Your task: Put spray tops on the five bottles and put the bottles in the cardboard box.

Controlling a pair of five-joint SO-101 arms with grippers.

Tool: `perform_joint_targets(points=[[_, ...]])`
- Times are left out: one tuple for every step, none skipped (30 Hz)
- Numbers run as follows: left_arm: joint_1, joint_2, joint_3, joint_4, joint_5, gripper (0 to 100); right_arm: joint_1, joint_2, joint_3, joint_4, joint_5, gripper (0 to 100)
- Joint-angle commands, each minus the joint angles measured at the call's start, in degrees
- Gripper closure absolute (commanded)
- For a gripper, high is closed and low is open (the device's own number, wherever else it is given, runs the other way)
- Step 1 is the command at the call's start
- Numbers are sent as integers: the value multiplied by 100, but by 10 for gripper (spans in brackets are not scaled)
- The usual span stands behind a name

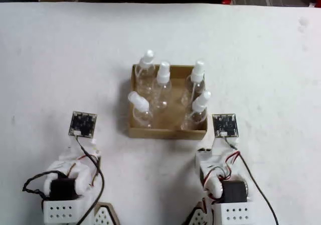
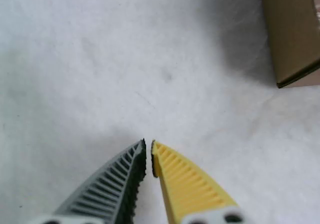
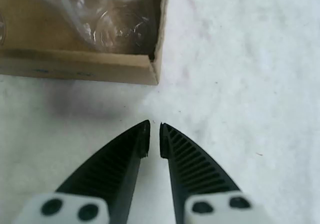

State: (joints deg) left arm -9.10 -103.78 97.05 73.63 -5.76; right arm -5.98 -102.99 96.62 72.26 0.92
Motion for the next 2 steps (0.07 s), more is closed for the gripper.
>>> perform_joint_targets(points=[[13, -57, -9, 18, 88, 976, 66, -31, 26, 31, 62, 978], [13, -57, -9, 18, 88, 976, 66, -31, 26, 31, 62, 978]])
